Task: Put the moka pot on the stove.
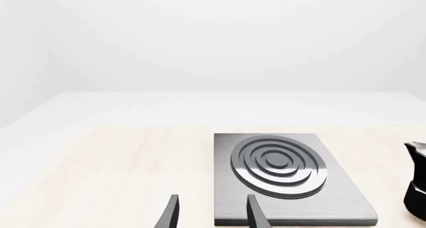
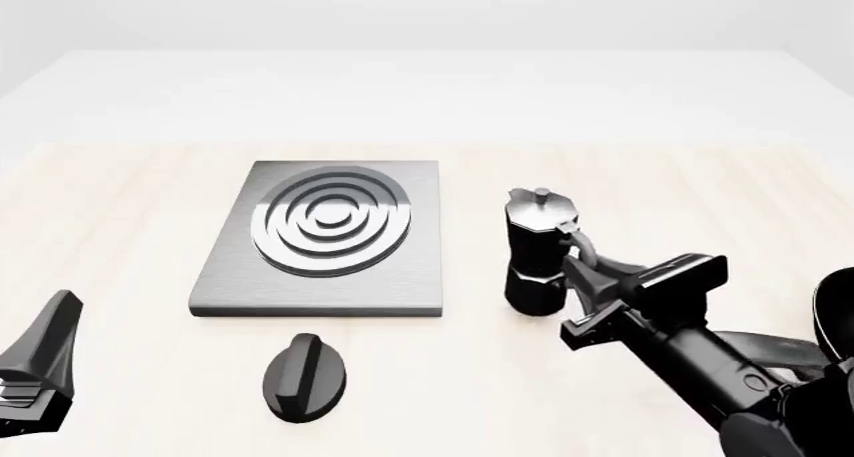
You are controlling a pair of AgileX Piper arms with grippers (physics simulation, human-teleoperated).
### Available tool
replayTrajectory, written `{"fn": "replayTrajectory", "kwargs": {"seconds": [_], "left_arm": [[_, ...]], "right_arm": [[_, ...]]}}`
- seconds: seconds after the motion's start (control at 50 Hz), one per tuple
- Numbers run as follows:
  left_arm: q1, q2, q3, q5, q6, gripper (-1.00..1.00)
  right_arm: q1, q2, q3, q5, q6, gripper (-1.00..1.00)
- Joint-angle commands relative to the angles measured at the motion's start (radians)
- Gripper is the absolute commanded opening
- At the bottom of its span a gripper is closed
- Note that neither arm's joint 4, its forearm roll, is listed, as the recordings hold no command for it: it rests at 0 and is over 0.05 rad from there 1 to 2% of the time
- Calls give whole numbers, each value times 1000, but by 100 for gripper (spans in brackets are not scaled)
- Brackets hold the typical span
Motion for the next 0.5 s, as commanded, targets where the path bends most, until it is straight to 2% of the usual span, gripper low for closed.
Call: {"fn": "replayTrajectory", "kwargs": {"seconds": [0.02,0.24,0.5], "left_arm": [[0,0,0,0,0,100],[0,0,0,0,0,100],[0,0,0,0,0,100]], "right_arm": [[-5,-109,12,39,-33,-100],[-3,-173,12,79,-47,-100],[2,-276,-26,188,-39,-100]]}}
